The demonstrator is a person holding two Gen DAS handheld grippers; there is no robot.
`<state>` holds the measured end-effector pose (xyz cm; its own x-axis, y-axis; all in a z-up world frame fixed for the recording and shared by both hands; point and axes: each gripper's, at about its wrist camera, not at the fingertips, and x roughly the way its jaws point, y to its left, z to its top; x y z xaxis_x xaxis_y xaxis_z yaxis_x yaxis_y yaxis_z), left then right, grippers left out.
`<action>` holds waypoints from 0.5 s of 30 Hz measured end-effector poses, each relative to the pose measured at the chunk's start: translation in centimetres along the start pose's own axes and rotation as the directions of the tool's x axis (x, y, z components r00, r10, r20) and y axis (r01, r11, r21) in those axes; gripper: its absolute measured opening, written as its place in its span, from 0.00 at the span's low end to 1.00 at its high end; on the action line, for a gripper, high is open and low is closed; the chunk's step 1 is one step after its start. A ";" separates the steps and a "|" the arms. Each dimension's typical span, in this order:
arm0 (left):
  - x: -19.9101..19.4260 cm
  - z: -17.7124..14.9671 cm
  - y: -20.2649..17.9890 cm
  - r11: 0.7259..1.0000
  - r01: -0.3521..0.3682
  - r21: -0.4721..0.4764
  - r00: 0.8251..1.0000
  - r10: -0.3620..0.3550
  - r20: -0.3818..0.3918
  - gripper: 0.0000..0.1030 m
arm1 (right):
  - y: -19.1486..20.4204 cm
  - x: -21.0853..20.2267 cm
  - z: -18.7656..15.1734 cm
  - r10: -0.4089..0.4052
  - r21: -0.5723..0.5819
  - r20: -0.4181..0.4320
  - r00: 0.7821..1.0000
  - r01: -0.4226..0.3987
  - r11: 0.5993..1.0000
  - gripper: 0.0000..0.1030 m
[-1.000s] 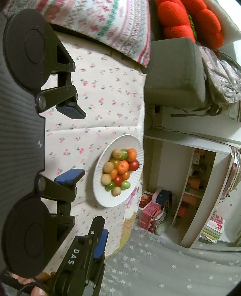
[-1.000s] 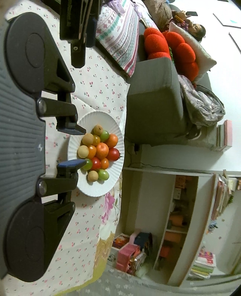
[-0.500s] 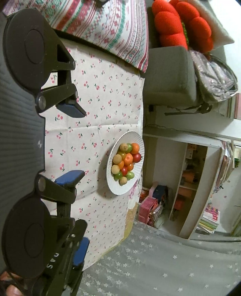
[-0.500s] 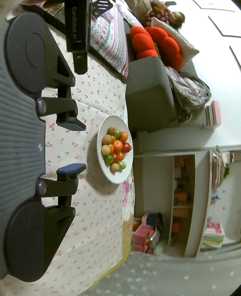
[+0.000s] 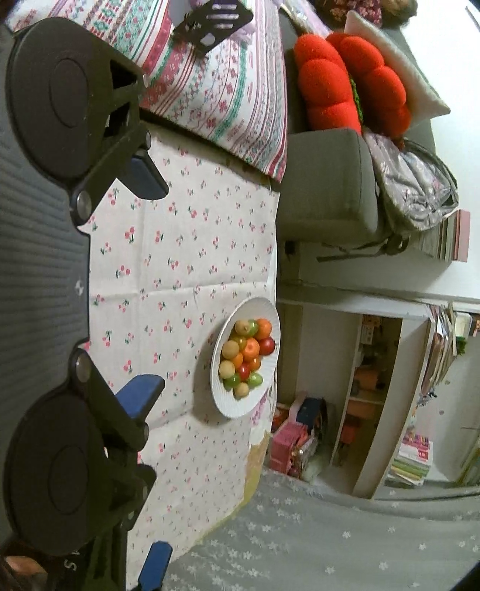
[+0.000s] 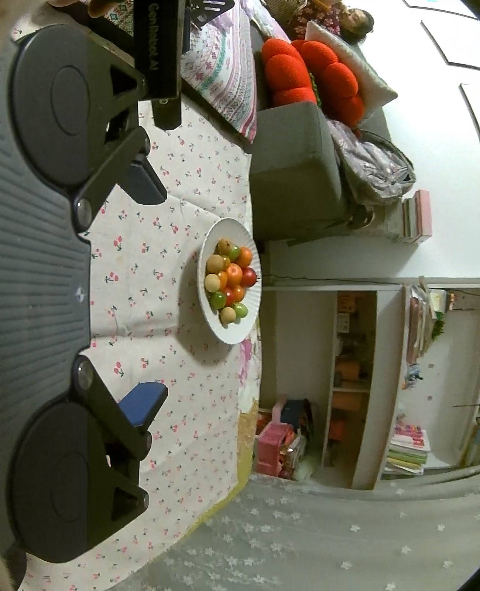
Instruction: Organize fruits
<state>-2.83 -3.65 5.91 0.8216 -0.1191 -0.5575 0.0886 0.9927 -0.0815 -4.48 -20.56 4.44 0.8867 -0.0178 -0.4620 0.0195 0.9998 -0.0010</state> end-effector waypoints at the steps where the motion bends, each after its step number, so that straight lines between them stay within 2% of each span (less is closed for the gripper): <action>1: 0.0 0.1 0.0 1.000 -0.007 0.003 1.000 0.007 0.000 0.90 | 0.1 0.2 0.1 -0.001 -0.006 -0.012 1.000 0.001 1.000 1.00; 7: 0.5 0.1 -0.2 1.000 -0.003 0.003 1.000 0.003 -0.027 0.90 | 1.0 1.2 0.0 -0.044 -0.056 -0.084 0.995 0.039 0.998 1.00; 12: 0.3 0.2 -0.6 1.000 -0.002 0.020 1.000 0.002 -0.027 0.90 | 1.1 1.3 -0.1 -0.046 -0.061 -0.094 0.994 0.040 0.997 1.00; 15: 0.5 0.3 -0.3 1.000 -0.013 -0.003 0.999 0.012 -0.036 0.90 | 0.8 1.4 0.1 -0.050 -0.045 -0.103 0.993 0.046 0.998 1.00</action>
<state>-2.29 -4.02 5.86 0.8019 -0.1073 -0.5877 0.0764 0.9941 -0.0772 -3.21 -19.78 3.86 0.8321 -0.0673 -0.5506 0.0396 0.9973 -0.0621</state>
